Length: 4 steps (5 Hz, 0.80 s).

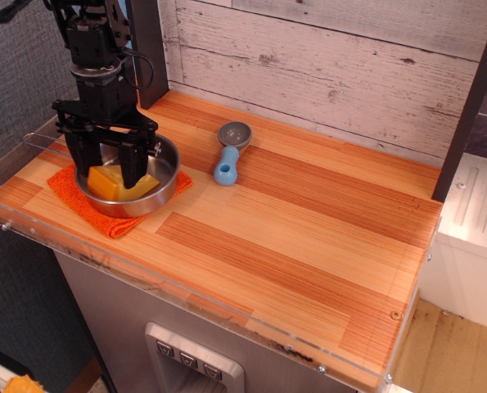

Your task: Rotate the cheese within the silver pan.

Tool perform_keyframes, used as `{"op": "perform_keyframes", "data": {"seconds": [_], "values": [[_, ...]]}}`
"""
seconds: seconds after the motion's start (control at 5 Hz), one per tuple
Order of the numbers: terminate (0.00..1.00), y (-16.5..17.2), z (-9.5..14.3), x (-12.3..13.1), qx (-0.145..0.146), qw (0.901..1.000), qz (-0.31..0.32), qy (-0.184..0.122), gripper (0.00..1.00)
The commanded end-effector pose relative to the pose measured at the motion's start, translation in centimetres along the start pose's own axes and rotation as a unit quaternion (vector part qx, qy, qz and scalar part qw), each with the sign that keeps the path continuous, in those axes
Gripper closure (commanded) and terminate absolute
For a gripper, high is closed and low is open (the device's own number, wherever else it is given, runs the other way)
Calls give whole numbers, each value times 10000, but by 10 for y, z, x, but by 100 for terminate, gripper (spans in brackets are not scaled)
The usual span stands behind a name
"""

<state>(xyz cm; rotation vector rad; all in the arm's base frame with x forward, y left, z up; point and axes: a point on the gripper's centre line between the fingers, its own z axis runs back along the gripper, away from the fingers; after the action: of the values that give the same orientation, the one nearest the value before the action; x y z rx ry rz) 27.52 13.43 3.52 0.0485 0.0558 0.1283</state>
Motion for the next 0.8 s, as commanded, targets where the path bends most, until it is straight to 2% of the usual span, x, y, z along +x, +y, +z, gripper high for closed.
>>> {"op": "perform_keyframes", "data": {"seconds": [0.0, 0.2, 0.4, 0.6], "values": [[0, 5, 16, 4, 175, 9995, 1, -256, 100], [0, 5, 25, 2, 116, 9993, -19, -364, 100], [0, 6, 22, 1, 91, 9994, -11, -342, 100], [0, 7, 21, 2, 117, 9996, -4, -260, 0]]}}
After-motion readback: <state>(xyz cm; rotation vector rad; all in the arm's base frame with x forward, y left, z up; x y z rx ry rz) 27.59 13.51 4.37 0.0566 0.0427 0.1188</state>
